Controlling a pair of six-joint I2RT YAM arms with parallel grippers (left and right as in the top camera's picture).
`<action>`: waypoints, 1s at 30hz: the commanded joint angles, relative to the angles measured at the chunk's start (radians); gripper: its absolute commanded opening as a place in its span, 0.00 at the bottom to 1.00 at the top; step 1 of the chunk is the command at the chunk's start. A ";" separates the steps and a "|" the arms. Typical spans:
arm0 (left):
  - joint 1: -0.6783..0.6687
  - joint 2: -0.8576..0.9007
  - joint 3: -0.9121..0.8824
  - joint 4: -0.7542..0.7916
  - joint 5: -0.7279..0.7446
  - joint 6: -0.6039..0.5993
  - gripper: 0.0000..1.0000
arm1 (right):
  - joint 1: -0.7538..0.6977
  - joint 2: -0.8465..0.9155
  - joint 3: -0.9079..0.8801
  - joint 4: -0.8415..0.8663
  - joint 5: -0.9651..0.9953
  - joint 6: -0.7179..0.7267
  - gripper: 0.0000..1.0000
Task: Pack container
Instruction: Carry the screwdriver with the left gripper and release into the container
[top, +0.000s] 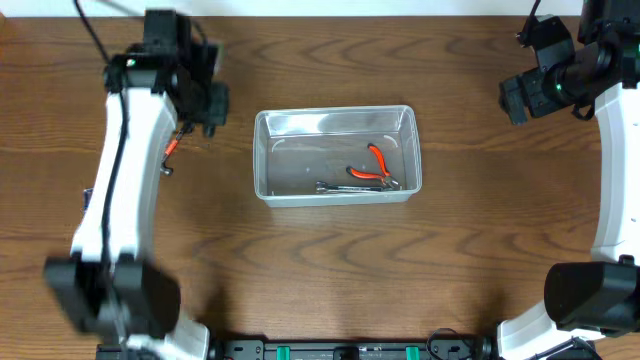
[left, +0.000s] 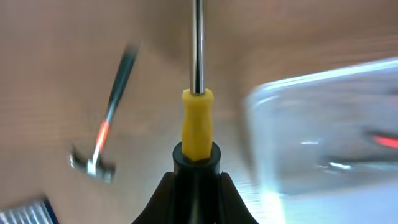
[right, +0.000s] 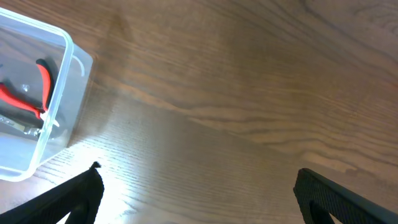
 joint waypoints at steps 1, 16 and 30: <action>-0.112 -0.051 -0.001 -0.021 0.146 0.184 0.06 | -0.004 0.000 -0.005 0.003 0.000 0.021 0.99; -0.372 0.188 -0.037 -0.024 0.136 0.751 0.06 | -0.004 0.000 -0.005 0.005 0.000 0.021 0.99; -0.369 0.441 -0.037 -0.059 0.137 0.750 0.15 | -0.004 0.000 -0.005 0.006 0.000 0.020 0.99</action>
